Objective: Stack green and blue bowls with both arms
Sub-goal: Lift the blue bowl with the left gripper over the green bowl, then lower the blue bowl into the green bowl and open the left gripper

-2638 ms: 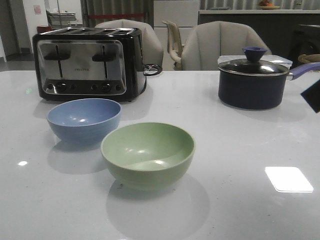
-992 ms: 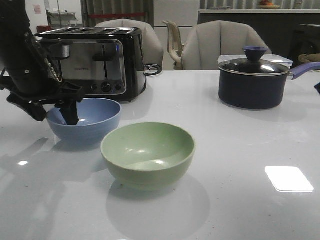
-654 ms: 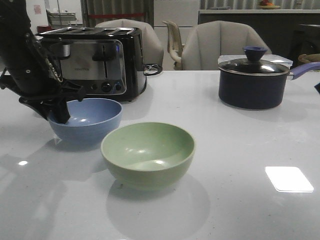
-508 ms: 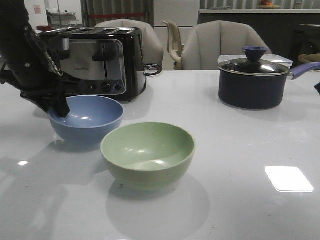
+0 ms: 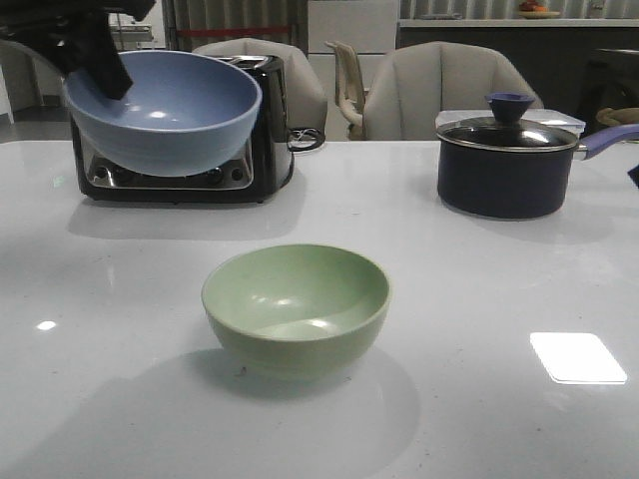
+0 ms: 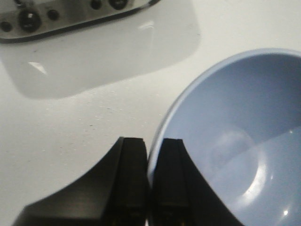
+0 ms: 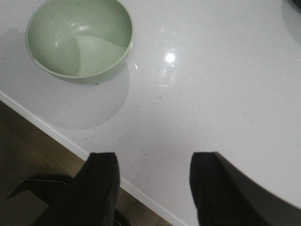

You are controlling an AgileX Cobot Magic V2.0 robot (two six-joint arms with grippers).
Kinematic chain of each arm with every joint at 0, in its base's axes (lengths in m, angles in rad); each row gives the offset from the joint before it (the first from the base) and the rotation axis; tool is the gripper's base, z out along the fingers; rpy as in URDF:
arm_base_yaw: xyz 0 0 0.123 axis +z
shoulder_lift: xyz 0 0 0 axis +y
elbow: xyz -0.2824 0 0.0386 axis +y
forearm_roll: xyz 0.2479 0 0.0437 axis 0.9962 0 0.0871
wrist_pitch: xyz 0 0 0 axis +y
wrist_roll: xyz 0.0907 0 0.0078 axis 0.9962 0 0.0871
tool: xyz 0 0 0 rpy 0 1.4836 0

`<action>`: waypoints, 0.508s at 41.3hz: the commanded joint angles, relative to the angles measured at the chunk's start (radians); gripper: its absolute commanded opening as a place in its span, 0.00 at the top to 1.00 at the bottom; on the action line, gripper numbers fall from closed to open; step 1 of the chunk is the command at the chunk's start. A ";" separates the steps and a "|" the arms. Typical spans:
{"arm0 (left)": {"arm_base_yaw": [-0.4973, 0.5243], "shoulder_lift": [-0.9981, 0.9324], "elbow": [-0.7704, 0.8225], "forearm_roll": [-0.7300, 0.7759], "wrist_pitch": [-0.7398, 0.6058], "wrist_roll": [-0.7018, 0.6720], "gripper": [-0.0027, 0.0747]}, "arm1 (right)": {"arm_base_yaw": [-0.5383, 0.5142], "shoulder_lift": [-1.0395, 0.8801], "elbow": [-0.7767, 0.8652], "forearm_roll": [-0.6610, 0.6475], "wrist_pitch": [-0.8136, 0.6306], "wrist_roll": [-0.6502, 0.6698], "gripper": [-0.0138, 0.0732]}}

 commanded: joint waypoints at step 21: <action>-0.245 0.162 -0.031 -0.015 -0.094 -0.005 0.83 | 0.001 -0.005 -0.024 -0.010 -0.059 -0.008 0.31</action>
